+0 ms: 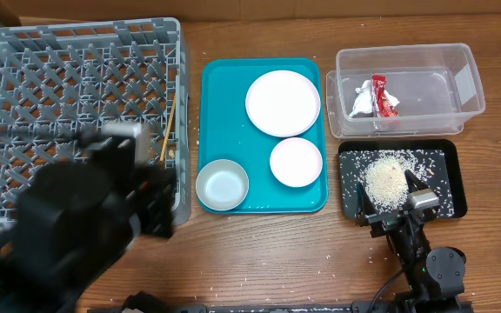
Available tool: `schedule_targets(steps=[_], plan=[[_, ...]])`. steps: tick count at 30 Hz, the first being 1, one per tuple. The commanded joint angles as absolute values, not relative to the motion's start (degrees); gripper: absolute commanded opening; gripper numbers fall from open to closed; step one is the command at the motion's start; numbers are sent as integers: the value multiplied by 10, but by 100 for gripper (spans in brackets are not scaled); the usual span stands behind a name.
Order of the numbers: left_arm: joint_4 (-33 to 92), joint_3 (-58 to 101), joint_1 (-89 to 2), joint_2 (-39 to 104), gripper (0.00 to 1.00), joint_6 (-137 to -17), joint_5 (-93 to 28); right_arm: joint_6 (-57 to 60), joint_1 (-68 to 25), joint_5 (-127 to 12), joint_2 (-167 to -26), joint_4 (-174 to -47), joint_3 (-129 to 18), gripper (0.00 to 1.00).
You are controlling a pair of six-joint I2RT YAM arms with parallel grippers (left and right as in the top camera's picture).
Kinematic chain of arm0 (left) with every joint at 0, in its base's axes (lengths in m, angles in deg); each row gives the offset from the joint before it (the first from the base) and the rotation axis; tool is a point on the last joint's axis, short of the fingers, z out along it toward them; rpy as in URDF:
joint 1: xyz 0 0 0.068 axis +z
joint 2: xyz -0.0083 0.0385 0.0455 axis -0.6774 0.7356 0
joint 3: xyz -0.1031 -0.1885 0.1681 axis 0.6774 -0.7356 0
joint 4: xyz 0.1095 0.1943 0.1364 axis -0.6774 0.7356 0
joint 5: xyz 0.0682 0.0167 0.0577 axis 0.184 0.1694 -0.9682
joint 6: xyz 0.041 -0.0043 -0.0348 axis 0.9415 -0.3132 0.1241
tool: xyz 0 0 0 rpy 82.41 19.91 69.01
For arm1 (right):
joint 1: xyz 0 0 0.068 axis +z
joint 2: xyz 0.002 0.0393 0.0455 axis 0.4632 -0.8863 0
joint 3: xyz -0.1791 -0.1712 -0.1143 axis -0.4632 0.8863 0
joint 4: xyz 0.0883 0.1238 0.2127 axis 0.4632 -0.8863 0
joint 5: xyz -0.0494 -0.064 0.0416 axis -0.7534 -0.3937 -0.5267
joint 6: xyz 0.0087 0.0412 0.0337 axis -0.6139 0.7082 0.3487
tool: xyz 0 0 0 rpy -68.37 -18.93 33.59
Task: Sort waste into correct bins and load items into the dishwasher
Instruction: 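Reach the left gripper to the pink bowl and grasp its rim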
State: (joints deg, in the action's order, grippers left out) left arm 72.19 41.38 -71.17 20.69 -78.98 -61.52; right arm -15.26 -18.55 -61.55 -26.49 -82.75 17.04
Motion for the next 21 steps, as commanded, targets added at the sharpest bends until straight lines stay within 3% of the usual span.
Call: schedule_targets(steps=[1,4,9,21], plan=[[636,315,-716,288,25,-769,-517,-153,-185,-619,-259,-825,176,100],[569,283,-718,401,18,-775,-464,-153,-185,-619,-259,-825,176,100],[494,287,-742,559,16,-803,-459,-153,-185,-619,-259,-825,176,100],[450,287,-749,786,13,-852,-457,-153,-185,-619,-259,-825,176,100]])
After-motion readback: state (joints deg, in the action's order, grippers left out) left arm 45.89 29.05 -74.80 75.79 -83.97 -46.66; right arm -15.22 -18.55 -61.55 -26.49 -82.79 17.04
